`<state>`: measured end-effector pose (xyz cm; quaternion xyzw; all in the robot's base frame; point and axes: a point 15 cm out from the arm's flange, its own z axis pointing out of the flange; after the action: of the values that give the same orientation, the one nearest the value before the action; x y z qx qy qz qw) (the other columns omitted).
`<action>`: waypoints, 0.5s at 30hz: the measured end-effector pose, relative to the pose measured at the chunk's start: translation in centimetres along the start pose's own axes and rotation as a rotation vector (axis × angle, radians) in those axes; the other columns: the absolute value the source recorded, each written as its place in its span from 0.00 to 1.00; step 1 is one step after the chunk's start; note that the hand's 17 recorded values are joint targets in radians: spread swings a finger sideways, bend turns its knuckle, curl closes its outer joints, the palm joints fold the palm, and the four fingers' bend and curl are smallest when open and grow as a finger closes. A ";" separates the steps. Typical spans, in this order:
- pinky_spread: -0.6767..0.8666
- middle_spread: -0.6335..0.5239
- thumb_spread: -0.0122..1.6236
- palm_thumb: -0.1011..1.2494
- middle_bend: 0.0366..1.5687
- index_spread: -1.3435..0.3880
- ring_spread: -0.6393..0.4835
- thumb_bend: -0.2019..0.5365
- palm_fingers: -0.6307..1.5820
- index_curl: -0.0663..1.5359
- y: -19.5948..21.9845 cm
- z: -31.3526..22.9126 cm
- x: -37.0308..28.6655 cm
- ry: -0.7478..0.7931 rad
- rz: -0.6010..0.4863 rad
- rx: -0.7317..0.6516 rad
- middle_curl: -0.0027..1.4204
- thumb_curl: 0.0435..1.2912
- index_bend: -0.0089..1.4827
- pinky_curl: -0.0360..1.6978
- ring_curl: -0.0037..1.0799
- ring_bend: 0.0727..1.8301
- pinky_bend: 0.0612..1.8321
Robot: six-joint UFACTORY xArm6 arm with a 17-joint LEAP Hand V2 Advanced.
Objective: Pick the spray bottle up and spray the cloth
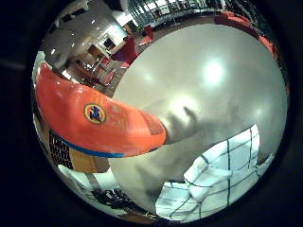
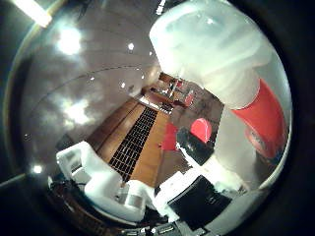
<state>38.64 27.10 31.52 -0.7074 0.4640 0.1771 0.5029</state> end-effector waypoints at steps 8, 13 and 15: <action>0.72 0.57 0.69 0.60 0.26 0.62 0.62 0.25 0.40 0.31 -2.2 -4.8 0.8 0.079 -0.066 0.056 0.28 0.33 0.13 0.33 0.34 0.29 0.19; 0.72 0.57 0.69 0.60 0.25 0.62 0.62 0.25 0.42 0.30 -3.2 -7.5 0.9 0.119 -0.097 0.086 0.28 0.32 0.13 0.30 0.33 0.28 0.17; 0.72 0.57 0.68 0.60 0.24 0.63 0.62 0.24 0.42 0.30 -3.2 -8.3 0.9 0.127 -0.098 0.088 0.28 0.32 0.13 0.29 0.33 0.28 0.18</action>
<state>39.98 19.60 36.21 -0.7162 0.4671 0.0865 0.5112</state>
